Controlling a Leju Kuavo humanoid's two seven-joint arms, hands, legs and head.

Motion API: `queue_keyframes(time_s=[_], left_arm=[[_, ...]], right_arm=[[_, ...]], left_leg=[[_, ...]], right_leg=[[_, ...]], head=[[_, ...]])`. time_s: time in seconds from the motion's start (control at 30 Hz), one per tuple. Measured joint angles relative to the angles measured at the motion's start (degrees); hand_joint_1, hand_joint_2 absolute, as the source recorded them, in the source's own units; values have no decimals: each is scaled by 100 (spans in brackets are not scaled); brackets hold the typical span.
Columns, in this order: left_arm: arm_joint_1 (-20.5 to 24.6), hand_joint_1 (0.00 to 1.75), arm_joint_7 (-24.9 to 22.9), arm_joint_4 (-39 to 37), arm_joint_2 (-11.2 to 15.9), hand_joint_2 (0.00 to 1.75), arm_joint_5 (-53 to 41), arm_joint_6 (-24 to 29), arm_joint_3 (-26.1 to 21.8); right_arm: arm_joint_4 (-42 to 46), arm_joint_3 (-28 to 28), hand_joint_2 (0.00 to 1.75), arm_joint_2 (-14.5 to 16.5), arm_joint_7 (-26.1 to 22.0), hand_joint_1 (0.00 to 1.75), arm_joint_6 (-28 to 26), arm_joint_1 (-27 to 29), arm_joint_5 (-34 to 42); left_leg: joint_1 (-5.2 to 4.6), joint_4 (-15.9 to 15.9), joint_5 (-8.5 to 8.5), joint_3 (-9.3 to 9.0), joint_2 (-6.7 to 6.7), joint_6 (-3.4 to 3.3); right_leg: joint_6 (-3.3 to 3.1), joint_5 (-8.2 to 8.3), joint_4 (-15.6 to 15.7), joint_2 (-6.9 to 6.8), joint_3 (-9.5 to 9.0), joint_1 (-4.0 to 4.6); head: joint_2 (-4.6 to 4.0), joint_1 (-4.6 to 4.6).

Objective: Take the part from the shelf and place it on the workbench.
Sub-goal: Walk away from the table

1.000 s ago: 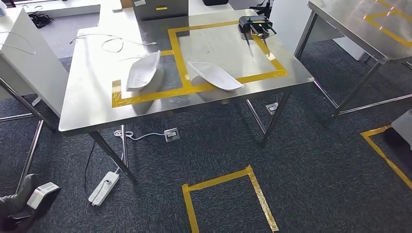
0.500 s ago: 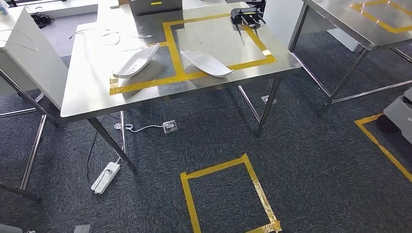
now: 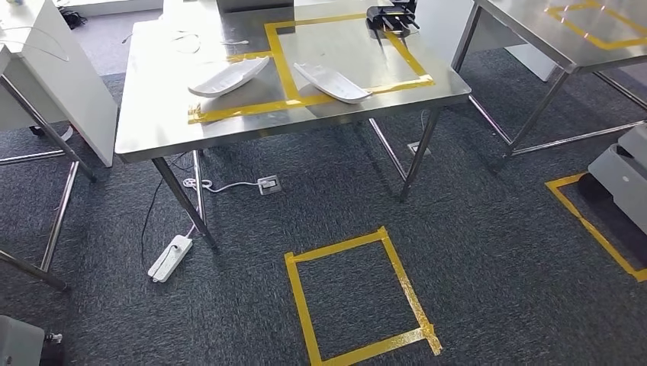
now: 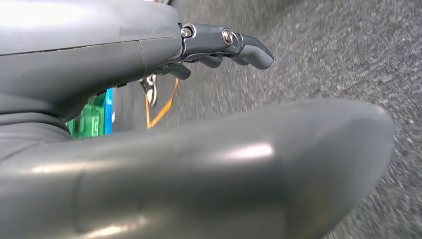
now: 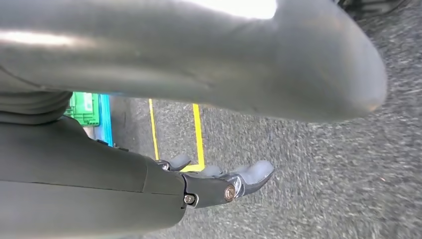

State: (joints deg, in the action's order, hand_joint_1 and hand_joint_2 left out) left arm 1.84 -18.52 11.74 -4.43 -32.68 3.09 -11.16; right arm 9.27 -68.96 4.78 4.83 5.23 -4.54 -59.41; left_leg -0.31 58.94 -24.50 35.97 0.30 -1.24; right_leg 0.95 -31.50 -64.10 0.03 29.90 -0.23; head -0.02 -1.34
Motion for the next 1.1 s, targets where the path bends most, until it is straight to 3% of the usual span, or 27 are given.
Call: queue_keyframes(time_s=[0.07,0.1,0.17,0.2,0.23,0.3,0.33,0.37,0.4,0.43,0.47,0.53,0.57,0.6,0.67,0.7,0.77,0.83,0.87,0.9,0.93,0.97,1.03,1.1], left_arm=[[18,0,191,-15,7,0,104,81,52],[29,0,377,-19,13,0,194,136,56],[82,0,783,-30,41,0,309,216,54],[123,0,930,-35,53,0,307,234,54],[186,0,1017,-41,64,0,265,242,54],[356,0,1079,-45,79,0,108,244,64],[452,0,1092,-46,87,0,27,244,79],[539,0,1097,-46,96,0,-42,244,100],[612,0,1097,-46,99,0,-81,244,121],[668,0,1090,-46,102,0,-100,246,136],[704,0,1063,-46,105,0,-100,253,144],[721,0,948,-51,111,0,-73,273,146],[697,0,868,-60,118,0,-50,286,146],[656,0,791,-72,131,0,-30,297,146],[539,0,668,-99,170,0,8,321,146],[484,0,635,-110,192,0,21,334,145],[389,0,637,-128,241,0,49,372,142],[302,0,696,-135,297,0,76,431,139],[262,0,737,-138,319,0,88,469,137],[226,0,776,-141,337,0,97,503,132],[199,0,806,-144,351,0,110,530,124],[179,0,826,-146,361,0,126,547,109],[153,0,824,-149,383,0,154,557,71],[140,0,770,-150,404,0,170,538,44]], right_arm=[[0,0,0,6,-15,0,1,-29,2],[0,0,0,10,-40,0,3,-37,2],[-1,6,87,43,-119,0,6,-54,-18],[-2,17,131,64,-158,0,5,-66,-37],[-2,33,175,87,-191,0,1,-78,-63],[-2,86,175,138,-216,0,-21,-108,-136],[-2,118,175,167,-201,0,-44,-131,-186],[-2,151,175,197,-169,0,-75,-157,-233],[-2,181,175,222,-129,0,-112,-184,-267],[-2,207,175,247,-93,0,-144,-210,-286],[-2,225,175,268,-72,0,-177,-229,-291],[-2,239,175,301,-51,0,-226,-241,-275],[-2,240,175,311,-38,0,-254,-236,-249],[-2,240,175,314,-11,0,-287,-226,-206],[-2,222,175,315,108,0,-392,-193,-83],[-2,199,175,315,198,0,-455,-174,-22],[-2,139,175,317,391,0,-548,-140,55],[-2,97,175,323,596,0,-567,-123,39],[-2,90,175,328,690,0,-550,-116,0],[-2,87,175,335,764,0,-526,-109,-49],[-2,87,175,343,806,0,-502,-101,-91],[-2,87,175,349,820,0,-483,-96,-125],[-3,87,175,369,760,0,-457,-98,-154],[-3,87,175,390,588,0,-446,-97,-156]], left_leg=[[-9,-6,102,33,6,59],[-10,-28,156,36,7,93],[-4,-46,197,73,-1,164],[-1,11,98,119,-8,196],[5,187,-121,198,-14,229],[28,853,-711,377,-18,283],[38,1228,-914,437,-18,307],[44,1486,-971,430,-18,324],[47,1560,-900,337,-18,331],[50,1428,-753,145,-18,330],[51,1094,-611,-146,-18,319],[36,248,-587,-748,-22,281],[24,-46,-641,-916,-25,257],[9,-186,-693,-972,-27,230],[8,-235,-630,-914,-14,141],[18,-246,-581,-877,-3,80],[41,-260,-463,-778,19,-13],[39,-234,-350,-633,22,-30],[40,-211,-297,-544,25,-21],[44,-182,-249,-453,28,-7],[51,-148,-210,-369,30,10],[60,-110,-179,-293,30,33],[64,-40,-127,-173,29,99],[54,-6,-64,-116,26,179]], right_leg=[[-78,-81,621,5,-385,41],[-108,-88,709,2,-400,53],[-190,30,728,-21,-306,37],[-238,104,742,-36,-245,25],[-278,188,756,-51,-164,11],[-314,340,748,-68,26,6],[-312,417,739,-74,132,7],[-306,488,725,-79,233,6],[-297,552,706,-82,326,4],[-284,610,682,-83,415,1],[-267,662,653,-82,492,-3],[-216,757,608,-80,605,2],[-188,806,600,-80,634,6],[-158,856,606,-81,651,5],[-90,915,616,-70,668,-4],[-56,838,562,-59,703,-10],[-5,388,134,-37,865,-27],[29,-129,-617,-30,1072,-38],[42,-231,-900,-30,1109,-43],[50,-209,-1004,-30,1051,-48],[54,-92,-882,-31,884,-56],[59,54,-558,-31,619,-67],[43,140,200,-12,103,-69],[-21,90,531,12,-62,-47]], head=[[0,-1],[0,-3],[-1,-8],[-1,-5],[-1,-2],[-1,5],[-1,5],[-1,5],[-1,7],[-1,7],[-1,7],[-1,4],[-1,2],[-1,0],[-1,4],[-1,3],[-1,-7],[-1,-19],[-1,-19],[-1,-20],[-1,-20],[-1,-20],[-1,-20],[-1,-20]])
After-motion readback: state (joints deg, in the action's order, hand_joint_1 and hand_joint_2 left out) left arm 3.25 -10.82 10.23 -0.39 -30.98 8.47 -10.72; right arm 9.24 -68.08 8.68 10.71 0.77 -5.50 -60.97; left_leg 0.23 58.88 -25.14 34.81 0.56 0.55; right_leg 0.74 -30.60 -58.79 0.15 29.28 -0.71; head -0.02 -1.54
